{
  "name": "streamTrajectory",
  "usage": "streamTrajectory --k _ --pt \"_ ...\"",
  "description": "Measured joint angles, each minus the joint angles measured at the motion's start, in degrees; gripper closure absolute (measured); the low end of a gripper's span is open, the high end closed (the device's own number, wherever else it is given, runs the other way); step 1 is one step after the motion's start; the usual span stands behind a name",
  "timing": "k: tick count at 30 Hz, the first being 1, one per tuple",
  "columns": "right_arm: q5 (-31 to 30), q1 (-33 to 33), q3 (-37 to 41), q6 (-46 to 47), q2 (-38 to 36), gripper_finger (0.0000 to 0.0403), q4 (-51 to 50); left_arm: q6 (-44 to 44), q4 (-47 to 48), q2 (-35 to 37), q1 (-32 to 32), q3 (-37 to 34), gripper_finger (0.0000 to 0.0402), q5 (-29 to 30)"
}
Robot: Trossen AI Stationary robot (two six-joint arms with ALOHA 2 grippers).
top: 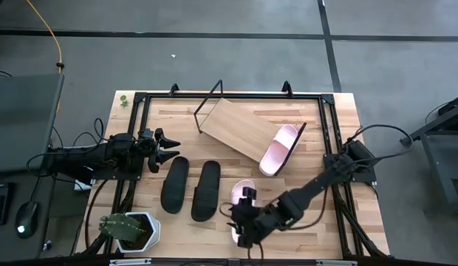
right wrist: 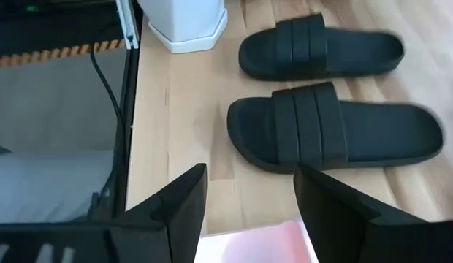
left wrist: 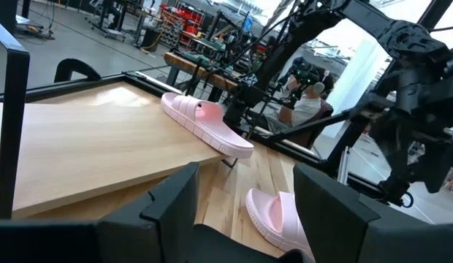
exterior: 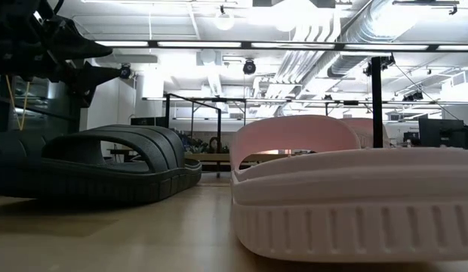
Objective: Pick and place slides into the shelf
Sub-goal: Put the pink slide on the shelf
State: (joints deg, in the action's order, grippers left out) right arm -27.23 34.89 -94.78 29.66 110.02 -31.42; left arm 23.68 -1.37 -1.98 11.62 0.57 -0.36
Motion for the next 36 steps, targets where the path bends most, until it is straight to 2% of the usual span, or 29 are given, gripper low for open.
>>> streamTrajectory --k 9,15,27,36 --pt "-7.23 4.21 0.0 -0.45 0.37 0.0206 -0.91 0.0 0.07 0.0 0.0 0.01 0.0197 1.01" --pt "-6.88 4.36 0.0 -3.2 1.42 0.0206 -1.99 0.0 0.44 0.0 0.0 0.0 0.0197 1.08" --pt "-6.77 3.73 0.0 -3.16 2.9 0.0206 -6.57 -1.14 0.5 0.0 0.0 -0.01 0.0197 1.48" --pt "-4.2 2.9 -0.75 -1.63 3.45 0.0206 -9.52 -1.14 0.46 0.0 0.0 -0.01 0.0197 1.48"
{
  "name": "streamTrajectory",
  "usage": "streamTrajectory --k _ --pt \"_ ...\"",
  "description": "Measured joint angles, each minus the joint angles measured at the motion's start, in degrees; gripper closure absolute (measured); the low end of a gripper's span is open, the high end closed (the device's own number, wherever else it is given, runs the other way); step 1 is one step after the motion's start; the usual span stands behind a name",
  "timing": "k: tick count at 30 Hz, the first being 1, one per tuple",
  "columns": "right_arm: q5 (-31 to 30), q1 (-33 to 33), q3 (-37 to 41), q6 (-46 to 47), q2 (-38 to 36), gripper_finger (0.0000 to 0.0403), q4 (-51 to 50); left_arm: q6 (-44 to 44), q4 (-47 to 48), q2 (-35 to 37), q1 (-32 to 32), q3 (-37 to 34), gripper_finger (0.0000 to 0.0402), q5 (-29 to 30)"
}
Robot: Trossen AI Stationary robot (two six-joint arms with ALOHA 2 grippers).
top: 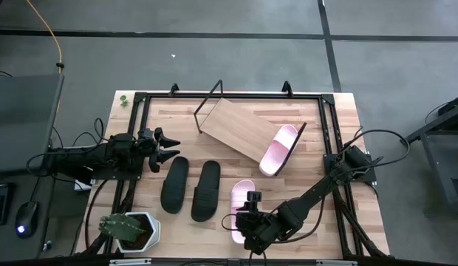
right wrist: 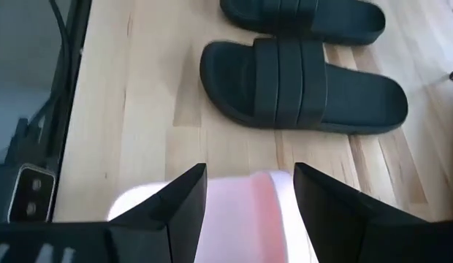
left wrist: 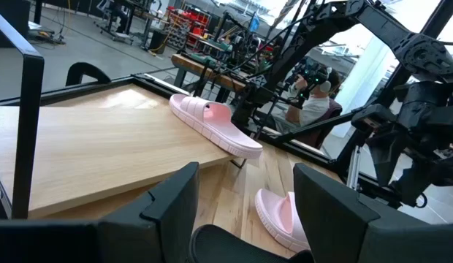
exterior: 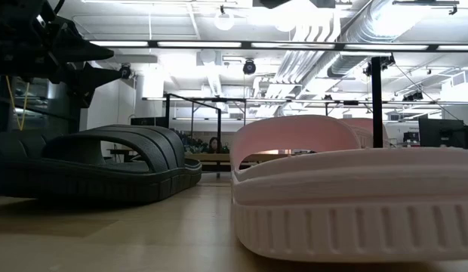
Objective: Pick and place slides into the shelf
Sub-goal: Put the pink slide on the shelf
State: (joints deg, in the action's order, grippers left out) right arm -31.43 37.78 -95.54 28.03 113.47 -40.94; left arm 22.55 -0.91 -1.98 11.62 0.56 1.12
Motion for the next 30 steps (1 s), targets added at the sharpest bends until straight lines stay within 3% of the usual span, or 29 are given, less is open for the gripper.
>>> streamTrajectory --k 6,12,17,21,30 --pt "-0.79 0.66 -14.38 -3.84 7.63 0.0206 -6.57 0.0 -0.02 0.0 0.0 0.0 0.0197 0.02" --pt "-5.65 0.91 -39.48 -2.69 21.67 0.0206 -28.84 0.01 -0.07 0.0 0.0 0.0 0.0197 0.15" --pt "-4.89 0.98 -31.85 1.26 19.34 0.0206 -29.41 0.02 0.0 -0.15 0.0 0.0 0.0197 -0.06" --pt "-4.91 0.76 -32.5 6.69 18.74 0.0206 -33.8 0.01 -0.06 -0.15 0.0 0.0 0.0197 -0.04" --pt "-5.46 2.24 -32.62 7.56 18.99 0.0206 -35.13 -0.22 -0.07 -0.14 0.0 0.0 0.0197 -0.04"
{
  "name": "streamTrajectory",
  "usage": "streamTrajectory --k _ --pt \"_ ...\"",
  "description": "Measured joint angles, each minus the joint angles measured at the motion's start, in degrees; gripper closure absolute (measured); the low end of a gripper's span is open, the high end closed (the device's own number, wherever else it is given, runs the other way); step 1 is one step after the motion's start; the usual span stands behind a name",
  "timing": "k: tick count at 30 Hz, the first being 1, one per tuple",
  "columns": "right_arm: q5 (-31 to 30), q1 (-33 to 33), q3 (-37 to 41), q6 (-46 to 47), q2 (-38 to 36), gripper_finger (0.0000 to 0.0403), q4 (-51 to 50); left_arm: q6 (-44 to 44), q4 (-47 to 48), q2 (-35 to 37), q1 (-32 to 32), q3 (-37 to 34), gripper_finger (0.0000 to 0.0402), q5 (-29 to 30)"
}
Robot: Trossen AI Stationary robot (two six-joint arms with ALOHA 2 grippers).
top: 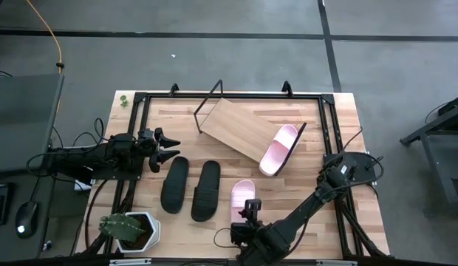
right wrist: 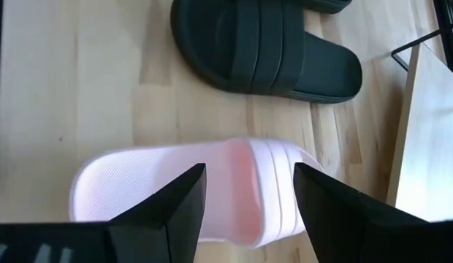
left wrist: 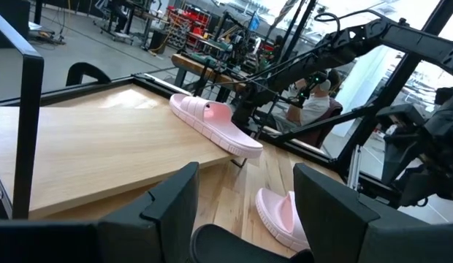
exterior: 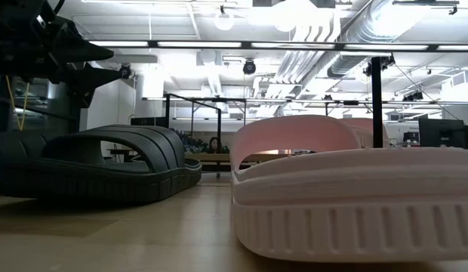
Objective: Pick and place slides into the shelf
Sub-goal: Put the pink slide on the shelf
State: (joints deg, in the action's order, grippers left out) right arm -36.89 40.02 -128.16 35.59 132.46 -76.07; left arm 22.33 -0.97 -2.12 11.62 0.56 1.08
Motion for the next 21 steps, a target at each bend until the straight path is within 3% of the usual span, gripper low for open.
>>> streamTrajectory --k 21 --pt "-2.31 0.49 6.1 -0.98 0.09 0.0206 -0.44 -0.02 0.02 0.01 0.0 0.0 0.0197 0.0"
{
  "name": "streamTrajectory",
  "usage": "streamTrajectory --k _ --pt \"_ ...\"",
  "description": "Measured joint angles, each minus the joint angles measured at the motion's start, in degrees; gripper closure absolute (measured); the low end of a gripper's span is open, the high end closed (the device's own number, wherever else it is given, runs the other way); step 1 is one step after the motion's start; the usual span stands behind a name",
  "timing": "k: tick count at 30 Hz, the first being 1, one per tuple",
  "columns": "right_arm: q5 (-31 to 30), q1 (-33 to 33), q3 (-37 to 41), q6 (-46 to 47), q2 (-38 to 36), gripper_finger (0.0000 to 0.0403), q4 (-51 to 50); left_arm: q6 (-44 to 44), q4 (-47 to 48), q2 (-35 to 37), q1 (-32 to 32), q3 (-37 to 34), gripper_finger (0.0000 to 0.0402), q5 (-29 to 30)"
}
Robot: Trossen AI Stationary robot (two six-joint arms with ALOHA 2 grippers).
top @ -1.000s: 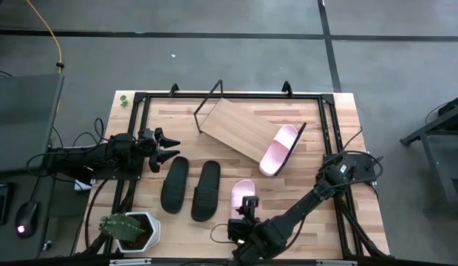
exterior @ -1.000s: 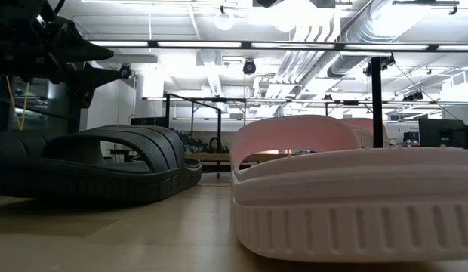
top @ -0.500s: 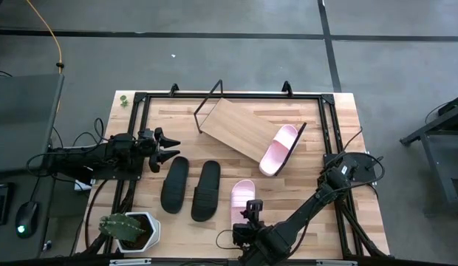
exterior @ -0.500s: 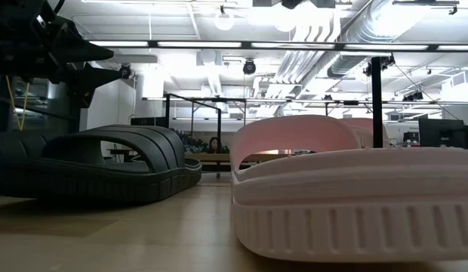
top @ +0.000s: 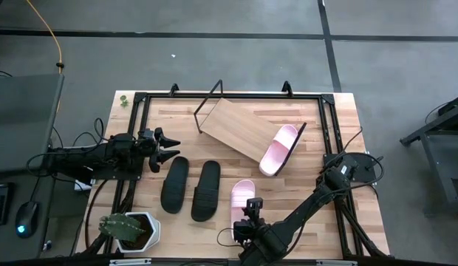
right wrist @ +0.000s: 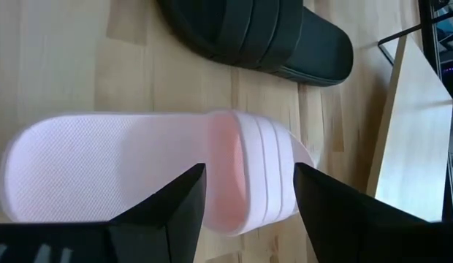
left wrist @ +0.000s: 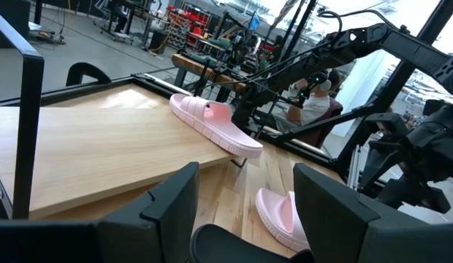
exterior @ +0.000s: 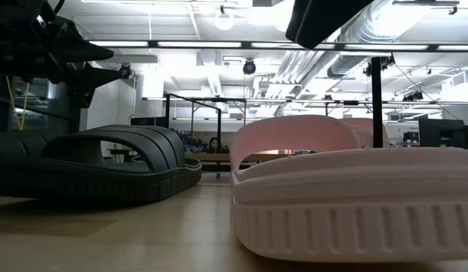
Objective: Pick and place slides into the shelf
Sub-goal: Put the pink slide on the shelf
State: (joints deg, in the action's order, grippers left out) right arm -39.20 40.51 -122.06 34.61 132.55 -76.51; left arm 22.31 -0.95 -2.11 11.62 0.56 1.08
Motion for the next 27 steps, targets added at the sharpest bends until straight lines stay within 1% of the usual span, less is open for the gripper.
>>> streamTrajectory --k 7,12,15,19,27 --pt "-0.05 0.0 0.13 0.0 -0.01 0.0206 -0.09 -0.06 0.0 0.0 0.0 0.0 0.0197 0.0" --pt "-0.24 -0.02 3.03 -0.58 -0.09 0.0206 0.78 -0.15 0.02 0.0 0.0 0.0 0.0197 0.0" --pt "-0.53 -0.29 4.69 -2.11 -0.02 0.0206 3.25 -0.15 0.02 0.02 0.0 0.0 0.0197 0.02" --pt "-1.76 -0.87 4.87 -4.83 -0.02 0.0206 5.06 -0.17 0.02 0.02 0.0 0.0 0.0197 0.13" --pt "-1.05 -2.04 4.87 -4.57 -0.02 0.0206 5.23 -0.17 0.02 0.02 0.0 0.0 0.0197 0.42"
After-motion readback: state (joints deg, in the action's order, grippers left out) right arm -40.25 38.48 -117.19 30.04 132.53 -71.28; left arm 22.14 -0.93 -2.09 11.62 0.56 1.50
